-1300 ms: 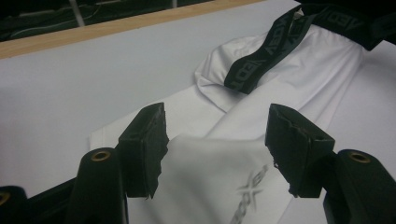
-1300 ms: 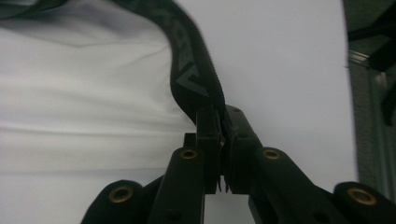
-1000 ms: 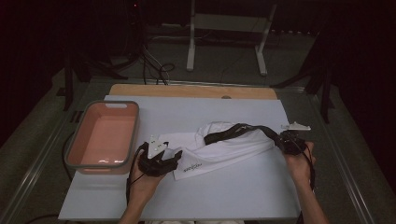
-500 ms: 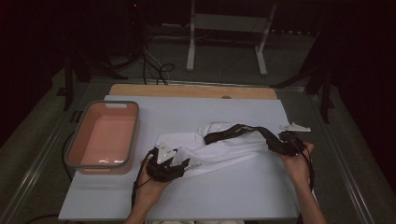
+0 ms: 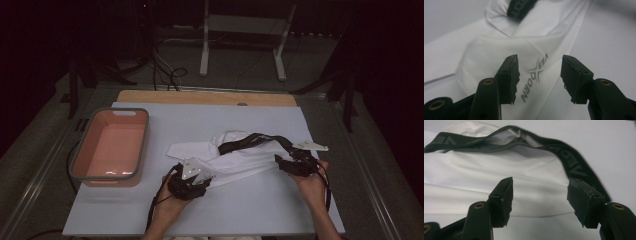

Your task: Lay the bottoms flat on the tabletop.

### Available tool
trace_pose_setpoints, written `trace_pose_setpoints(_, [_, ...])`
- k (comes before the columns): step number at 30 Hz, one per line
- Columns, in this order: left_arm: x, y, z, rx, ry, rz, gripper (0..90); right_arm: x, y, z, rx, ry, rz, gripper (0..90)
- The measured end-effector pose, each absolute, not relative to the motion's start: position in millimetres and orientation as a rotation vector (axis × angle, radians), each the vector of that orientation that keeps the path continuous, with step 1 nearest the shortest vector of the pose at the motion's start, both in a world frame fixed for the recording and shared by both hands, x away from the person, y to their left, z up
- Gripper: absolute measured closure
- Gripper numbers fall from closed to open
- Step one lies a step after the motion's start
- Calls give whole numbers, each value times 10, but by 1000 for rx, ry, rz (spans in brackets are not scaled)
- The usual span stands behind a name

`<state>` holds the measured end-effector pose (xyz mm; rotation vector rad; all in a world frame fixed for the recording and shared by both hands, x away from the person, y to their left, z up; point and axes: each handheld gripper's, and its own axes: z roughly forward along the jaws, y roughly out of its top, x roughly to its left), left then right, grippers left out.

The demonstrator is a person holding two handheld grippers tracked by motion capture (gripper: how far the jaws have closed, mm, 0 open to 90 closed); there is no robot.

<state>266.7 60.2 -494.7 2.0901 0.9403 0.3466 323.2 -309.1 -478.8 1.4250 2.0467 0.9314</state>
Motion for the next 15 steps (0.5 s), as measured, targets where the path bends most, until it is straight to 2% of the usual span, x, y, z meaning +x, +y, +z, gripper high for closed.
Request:
trace_pose_setpoints(6, [2680, 572, -5067, 2155, 941, 318, 540, 3229, -3014, -4838, 1419, 2072, 963, 385])
trace_pose_setpoints(15, [2665, 525, -5189, 2233, 933, 349, 523, 3209, -3003, -4841, 1391, 2075, 957, 385])
